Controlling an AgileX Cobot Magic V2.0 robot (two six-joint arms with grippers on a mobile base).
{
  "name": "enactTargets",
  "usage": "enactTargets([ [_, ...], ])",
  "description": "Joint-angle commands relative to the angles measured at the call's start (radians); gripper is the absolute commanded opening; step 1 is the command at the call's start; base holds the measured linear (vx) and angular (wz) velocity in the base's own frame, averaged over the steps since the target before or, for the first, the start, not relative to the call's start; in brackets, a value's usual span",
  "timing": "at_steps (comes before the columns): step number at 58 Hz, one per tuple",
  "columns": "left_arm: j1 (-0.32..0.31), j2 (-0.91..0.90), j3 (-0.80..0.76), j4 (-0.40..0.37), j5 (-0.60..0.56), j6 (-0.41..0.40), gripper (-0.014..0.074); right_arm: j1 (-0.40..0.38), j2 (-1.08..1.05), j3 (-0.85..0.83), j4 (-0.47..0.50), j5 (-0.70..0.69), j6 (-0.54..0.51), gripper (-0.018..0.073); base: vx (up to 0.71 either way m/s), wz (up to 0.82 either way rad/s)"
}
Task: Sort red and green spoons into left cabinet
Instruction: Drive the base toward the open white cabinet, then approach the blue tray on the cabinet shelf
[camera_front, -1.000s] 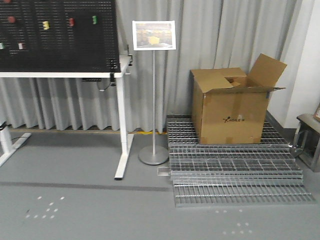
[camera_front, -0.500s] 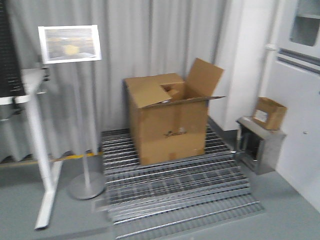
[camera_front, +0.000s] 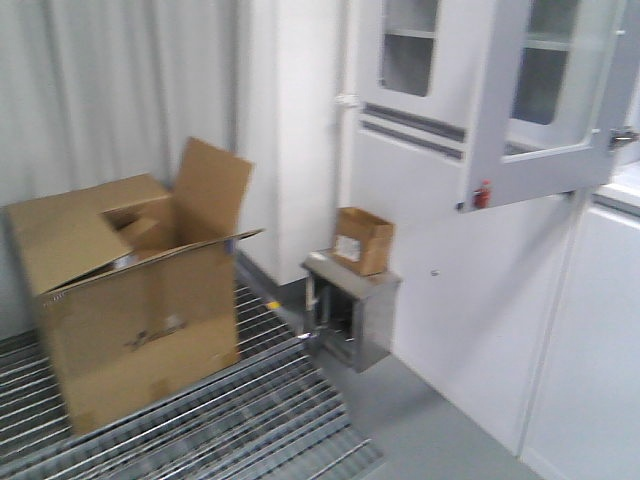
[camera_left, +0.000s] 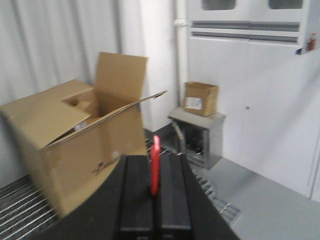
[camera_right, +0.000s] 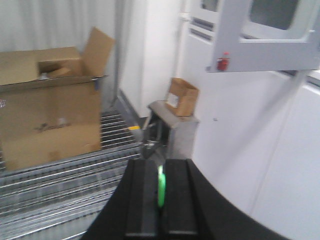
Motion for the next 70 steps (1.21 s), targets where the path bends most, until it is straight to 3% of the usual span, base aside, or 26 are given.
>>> enactTargets([
  [1, -0.008, -0.001, -0.024, -0.007, -0.08, -0.002, -0.0003, -0.005, 0.003, -0.029, -0.003, -0.08, -0.006, -0.0004, 0.54, -0.64],
  [45, -0.008, -0.001, -0.024, -0.007, -0.08, -0.002, -0.0003, -0.005, 0.003, -0.029, -0.003, -0.08, -0.006, -0.0004, 0.49, -0.73],
  [70, -0.008, -0.001, -0.024, -0.007, -0.08, -0.002, -0.0003, -0.005, 0.003, -0.029, -0.003, -0.08, -0.006, -0.0004, 0.45, -0.41],
])
